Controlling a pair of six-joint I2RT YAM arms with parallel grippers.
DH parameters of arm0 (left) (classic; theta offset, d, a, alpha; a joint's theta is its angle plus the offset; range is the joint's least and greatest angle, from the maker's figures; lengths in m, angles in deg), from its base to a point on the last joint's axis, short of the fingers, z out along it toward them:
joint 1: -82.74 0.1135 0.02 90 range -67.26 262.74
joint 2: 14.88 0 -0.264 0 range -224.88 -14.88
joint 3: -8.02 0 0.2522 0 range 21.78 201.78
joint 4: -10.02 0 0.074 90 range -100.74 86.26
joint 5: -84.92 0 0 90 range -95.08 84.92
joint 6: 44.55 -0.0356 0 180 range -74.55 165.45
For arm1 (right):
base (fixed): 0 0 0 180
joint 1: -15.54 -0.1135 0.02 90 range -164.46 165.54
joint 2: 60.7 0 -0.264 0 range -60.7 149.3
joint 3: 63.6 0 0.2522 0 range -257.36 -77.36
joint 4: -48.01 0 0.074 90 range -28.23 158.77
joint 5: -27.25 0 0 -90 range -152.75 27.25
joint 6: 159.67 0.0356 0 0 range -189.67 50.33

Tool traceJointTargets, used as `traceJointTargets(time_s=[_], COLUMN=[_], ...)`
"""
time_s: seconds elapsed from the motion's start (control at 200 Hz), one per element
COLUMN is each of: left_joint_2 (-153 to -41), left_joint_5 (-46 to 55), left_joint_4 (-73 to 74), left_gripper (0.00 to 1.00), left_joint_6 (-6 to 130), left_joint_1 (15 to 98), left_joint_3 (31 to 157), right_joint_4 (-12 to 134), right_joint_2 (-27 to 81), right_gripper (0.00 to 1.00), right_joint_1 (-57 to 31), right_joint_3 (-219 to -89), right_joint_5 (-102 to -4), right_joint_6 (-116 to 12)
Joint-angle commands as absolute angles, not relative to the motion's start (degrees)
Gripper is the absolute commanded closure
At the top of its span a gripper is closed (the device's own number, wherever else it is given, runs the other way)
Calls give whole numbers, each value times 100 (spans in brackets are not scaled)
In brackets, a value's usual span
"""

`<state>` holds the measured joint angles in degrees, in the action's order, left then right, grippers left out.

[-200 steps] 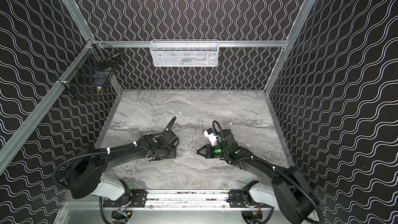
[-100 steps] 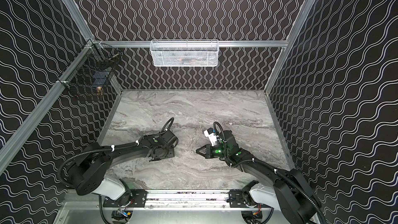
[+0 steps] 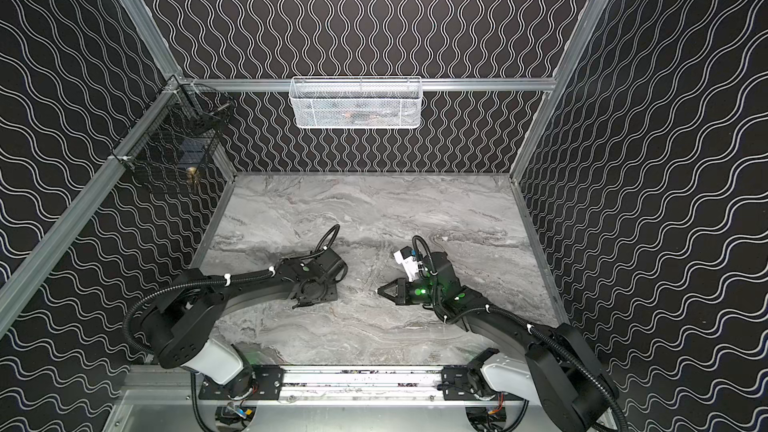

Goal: Unlock with the key
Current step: 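Lift the blue padlock with the left gripper while the right holds the key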

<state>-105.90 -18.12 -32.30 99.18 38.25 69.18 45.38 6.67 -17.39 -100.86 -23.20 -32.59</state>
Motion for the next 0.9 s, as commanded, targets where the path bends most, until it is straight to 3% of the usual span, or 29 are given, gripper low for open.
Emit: traceJointTargets(time_s=[0.0, 0.525, 0.896], left_joint_2=[-10561, -10717, -10616], left_joint_5=[-1749, -1730, -1720], left_joint_4=[-3559, -3692, -3693], left_gripper=[44, 48, 61], left_joint_6=[9843, 9946, 9880], left_joint_1=[3795, 3767, 3740], left_joint_3=[6907, 6985, 7034], right_joint_4=[4270, 4085, 3962], right_joint_2=[686, 714, 785], right_gripper=[100, 100, 100], right_joint_1=[-1744, -1742, -1747], right_joint_3=[-10100, -10072, -10082], right_joint_5=[-2305, -2311, -2300], right_joint_6=[-3183, -3018, -2915])
